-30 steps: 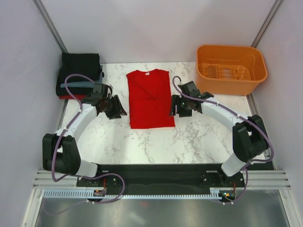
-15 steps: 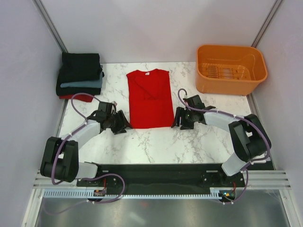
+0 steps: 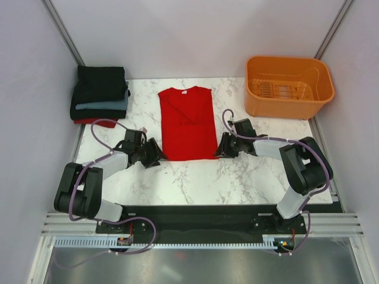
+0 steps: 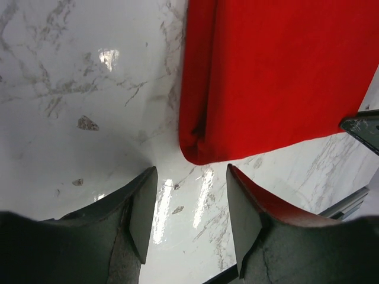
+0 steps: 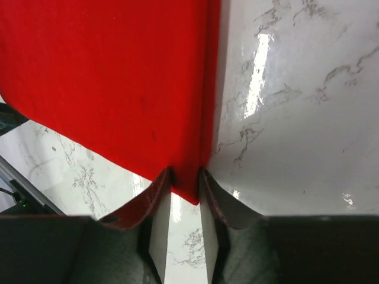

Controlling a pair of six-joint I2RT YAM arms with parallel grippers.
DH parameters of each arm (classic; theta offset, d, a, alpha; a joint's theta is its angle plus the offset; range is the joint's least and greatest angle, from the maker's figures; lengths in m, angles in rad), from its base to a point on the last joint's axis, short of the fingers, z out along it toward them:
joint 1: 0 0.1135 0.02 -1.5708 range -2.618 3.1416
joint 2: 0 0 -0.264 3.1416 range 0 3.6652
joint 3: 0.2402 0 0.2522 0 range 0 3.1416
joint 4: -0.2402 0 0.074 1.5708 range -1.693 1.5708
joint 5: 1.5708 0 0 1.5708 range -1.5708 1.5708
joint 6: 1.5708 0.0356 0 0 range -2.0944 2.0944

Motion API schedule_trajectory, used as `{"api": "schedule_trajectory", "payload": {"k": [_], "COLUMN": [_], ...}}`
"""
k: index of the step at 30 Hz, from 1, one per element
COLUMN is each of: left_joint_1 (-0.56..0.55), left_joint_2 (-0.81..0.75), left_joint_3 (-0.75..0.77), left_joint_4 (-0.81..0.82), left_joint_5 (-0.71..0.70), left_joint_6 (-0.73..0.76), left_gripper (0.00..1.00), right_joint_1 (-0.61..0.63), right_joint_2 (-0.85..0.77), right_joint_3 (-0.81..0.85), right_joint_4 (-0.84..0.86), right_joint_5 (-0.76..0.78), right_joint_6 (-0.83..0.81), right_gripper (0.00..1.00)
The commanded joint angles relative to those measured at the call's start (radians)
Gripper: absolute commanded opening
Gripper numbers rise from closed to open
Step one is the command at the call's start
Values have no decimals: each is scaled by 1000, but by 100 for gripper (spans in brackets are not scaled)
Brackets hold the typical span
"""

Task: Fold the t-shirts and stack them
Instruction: Fold the tshirt

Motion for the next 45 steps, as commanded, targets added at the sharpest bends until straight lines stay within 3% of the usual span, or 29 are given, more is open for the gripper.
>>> {"api": "schedule_trajectory", "payload": {"k": [1,7,19,23,27,32,38,45], "left_joint_1": [-6,-6,-11,-14,-21,-27,-38,-81], "left_joint_2": [26,30,64,69,69,73,-110,-422], "left_joint_3": [-8,-15,-35,-32,-48,-63,-126,-181], "left_joint_4": [60,83,164,180,223,218,93,-145], "left_joint_5": [-22,-46,-53,-56,-58,-32,-18,-9], "left_joint_6": [-24,-32,-44,-36,-36,-45,-52,-85], "left_gripper": [57,55,33,23,3,2,2,2], "right_joint_1": [-5,-18,-25,-25,-25,-26,-25,-8], "right_joint_2": [51,65,67,59,67,59,9,-294], "right_joint_3": [-57,-82,-111,-134,-137,-143,-165,-242], "right_joint_4": [-10,2,31,91,111,113,62,-96], "right_joint_5": [31,23,9,-2,-14,-25,-60,-16], "right_joint_6": [-32,-44,-52,-58,-62,-65,-18,31], "right_gripper": [29,22,16,15,13,0,0,0]}}
